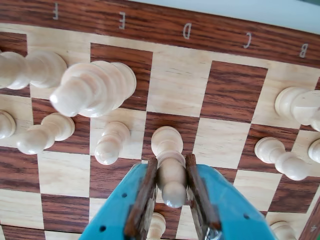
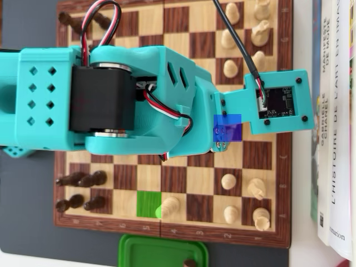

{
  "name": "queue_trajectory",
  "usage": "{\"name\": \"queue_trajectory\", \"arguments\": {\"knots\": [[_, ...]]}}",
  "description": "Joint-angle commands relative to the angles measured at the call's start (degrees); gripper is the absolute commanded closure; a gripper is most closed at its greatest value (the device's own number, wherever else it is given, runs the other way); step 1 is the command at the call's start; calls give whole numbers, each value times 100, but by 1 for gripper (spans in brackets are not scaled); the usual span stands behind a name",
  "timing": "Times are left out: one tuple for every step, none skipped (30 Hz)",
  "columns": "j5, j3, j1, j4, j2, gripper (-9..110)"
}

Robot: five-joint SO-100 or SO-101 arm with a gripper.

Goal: Play chess

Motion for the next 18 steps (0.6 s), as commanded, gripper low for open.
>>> {"name": "queue_trajectory", "arguments": {"knots": [[-35,-193,53,0,492,95],[-35,-185,53,0,545,95],[-35,-114,53,0,624,95],[-35,-35,53,0,677,95],[-35,62,62,0,747,95],[-35,193,70,0,826,95],[-35,308,88,0,923,95],[-35,413,132,0,1020,95],[-35,519,176,0,1125,95],[-35,615,211,0,1230,95],[-35,721,255,0,1327,95],[-35,817,308,0,1424,95],[-35,914,352,0,1512,95],[-35,993,404,0,1591,95],[-35,1063,457,0,1661,95],[-35,1134,527,0,1731,95],[-35,1187,589,0,1784,95],[-44,1257,668,0,1837,95]]}}
